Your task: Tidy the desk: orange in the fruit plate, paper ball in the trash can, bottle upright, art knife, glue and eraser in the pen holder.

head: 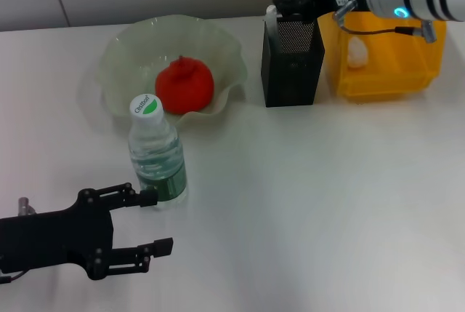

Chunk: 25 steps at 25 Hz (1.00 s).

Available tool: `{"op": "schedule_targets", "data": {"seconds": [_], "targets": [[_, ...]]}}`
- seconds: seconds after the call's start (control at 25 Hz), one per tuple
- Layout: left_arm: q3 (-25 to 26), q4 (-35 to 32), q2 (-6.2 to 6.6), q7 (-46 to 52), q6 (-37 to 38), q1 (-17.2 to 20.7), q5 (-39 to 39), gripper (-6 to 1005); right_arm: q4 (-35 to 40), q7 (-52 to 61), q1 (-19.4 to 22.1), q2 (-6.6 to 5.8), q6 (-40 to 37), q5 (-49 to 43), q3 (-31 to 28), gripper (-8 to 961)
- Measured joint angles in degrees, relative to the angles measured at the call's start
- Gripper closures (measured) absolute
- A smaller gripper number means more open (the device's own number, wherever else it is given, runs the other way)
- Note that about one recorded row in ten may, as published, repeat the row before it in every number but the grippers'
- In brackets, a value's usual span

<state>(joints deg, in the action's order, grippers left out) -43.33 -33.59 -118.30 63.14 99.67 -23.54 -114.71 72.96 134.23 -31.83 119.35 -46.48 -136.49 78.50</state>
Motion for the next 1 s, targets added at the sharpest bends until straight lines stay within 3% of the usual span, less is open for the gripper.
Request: {"op": "schedule_targets", "data": {"seconds": [0.04,0.28,0.48,0.52,0.6,0.76,0.88,0.92,1.0], "targets": [[0.0,0.03,-0.02,0.06,0.03,0.0,0.0,209,1.62,-0.07,1.11,-0.01,-0.47,1.65,-0.16,553],[-0.02,-0.37,0.17,4.71,-0.17,-0.75,0.06,209,10.07,-0.63,7.14,-0.1,-4.3,7.15,-0.85,395],[2.03,-0.23,0.16,4.08,0.02,-0.51,1.01,209,14.45,-9.58,14.1,-0.13,-14.45,19.96,-6.27,395],[2.13,-0.12,0.21,3.98,0.18,-0.44,1.13,209,12.18,-17.47,16.34,-0.18,-22.09,28.82,-10.78,395],[2.09,0.12,0.3,3.92,0.52,-0.38,1.34,210,9.94,-22.06,17.41,-0.25,-26.45,33.44,-13.42,395],[2.03,0.78,0.15,3.71,0.82,-0.14,1.35,213,-4.99,-40.19,18.59,-0.7,-43.37,46.26,-25.63,395],[1.75,1.4,0.09,3.65,0.94,0.1,1.34,215,-16.94,-50.76,17.89,-1.84,-52.44,46.27,-33.42,395],[1.66,1.58,0.08,3.65,1.0,0.18,1.33,215,-21.66,-54.26,17.76,-2.55,-54.12,42.08,-35.55,395],[1.6,1.68,0.07,3.65,1.22,0.27,1.16,216,-23.32,-55.95,17.85,-2.79,-54.52,40.03,-36.03,395]]}}
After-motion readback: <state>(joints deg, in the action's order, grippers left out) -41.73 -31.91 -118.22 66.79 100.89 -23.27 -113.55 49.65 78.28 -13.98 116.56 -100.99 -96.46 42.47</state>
